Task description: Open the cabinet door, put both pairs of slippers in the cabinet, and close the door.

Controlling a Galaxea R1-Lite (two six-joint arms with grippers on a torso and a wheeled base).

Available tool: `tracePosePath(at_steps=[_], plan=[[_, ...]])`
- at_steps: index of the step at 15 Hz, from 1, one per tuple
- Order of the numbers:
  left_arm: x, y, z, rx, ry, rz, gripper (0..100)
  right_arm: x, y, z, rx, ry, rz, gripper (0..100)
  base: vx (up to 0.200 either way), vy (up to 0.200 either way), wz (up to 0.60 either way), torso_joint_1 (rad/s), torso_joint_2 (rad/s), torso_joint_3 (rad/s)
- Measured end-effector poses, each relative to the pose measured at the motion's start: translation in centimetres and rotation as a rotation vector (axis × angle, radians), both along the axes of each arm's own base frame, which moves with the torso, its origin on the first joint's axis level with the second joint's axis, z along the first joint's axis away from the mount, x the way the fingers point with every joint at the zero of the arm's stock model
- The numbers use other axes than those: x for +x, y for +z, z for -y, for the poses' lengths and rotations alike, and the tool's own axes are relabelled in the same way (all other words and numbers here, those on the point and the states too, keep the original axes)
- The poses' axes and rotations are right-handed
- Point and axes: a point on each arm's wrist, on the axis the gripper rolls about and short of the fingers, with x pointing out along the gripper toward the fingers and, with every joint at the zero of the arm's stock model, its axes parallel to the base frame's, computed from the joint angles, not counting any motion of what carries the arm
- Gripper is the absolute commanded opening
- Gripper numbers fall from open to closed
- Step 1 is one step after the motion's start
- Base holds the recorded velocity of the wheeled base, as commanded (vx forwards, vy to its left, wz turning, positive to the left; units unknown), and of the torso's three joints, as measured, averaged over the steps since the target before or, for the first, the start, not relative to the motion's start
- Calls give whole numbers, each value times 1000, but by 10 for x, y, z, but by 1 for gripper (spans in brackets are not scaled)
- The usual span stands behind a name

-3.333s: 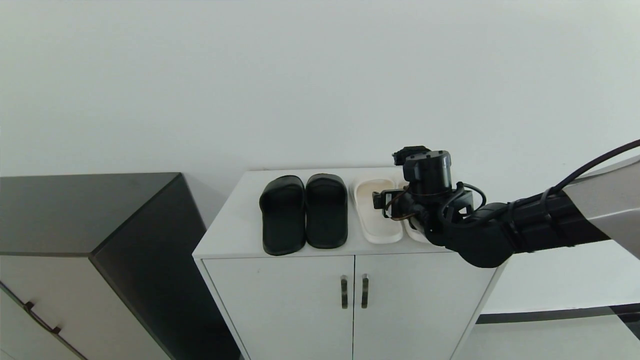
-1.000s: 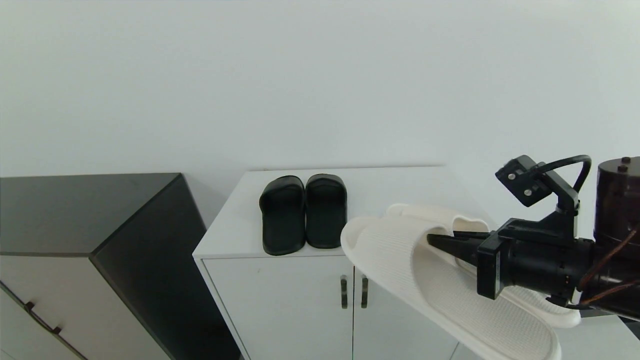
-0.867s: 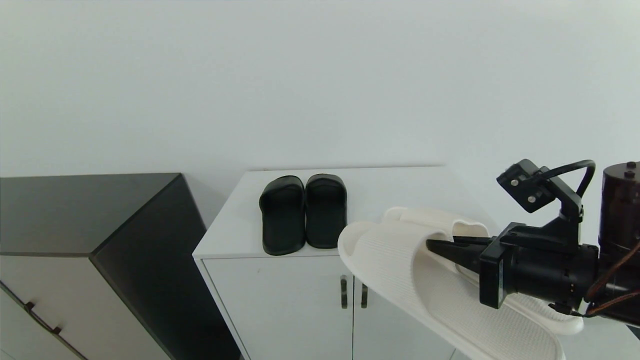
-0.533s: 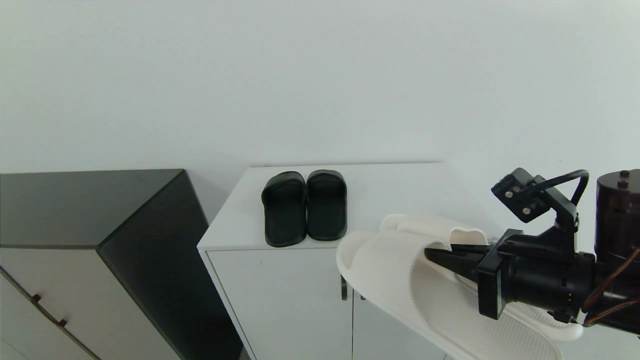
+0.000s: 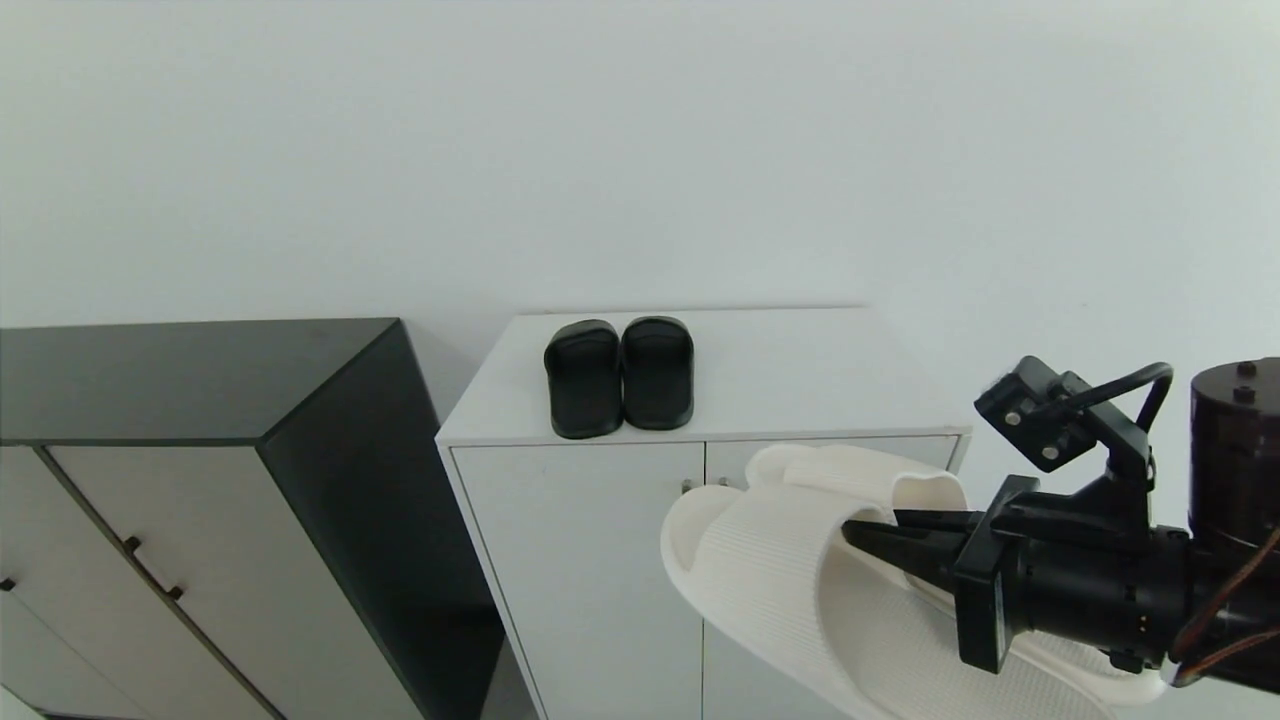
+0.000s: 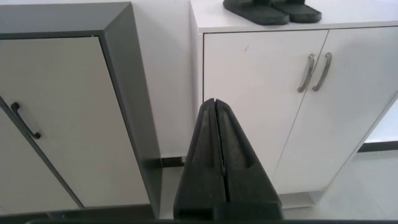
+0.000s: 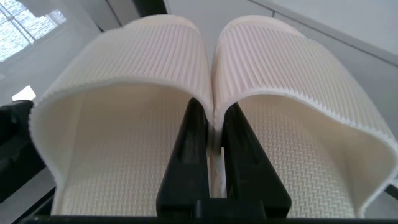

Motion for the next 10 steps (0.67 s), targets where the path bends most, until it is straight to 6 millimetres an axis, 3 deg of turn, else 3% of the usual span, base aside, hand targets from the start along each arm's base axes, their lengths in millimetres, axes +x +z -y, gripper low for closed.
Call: tracePosePath(at_steps=[5, 10], plan=[[0, 0, 0, 0, 1, 0, 0, -2, -4, -1, -17, 14, -4, 0, 0, 0, 0, -18, 44, 27], [0, 0, 0, 0, 1, 0, 0, -5, -9, -2, -47, 39, 4, 0, 0, 0, 0, -198, 483, 280]])
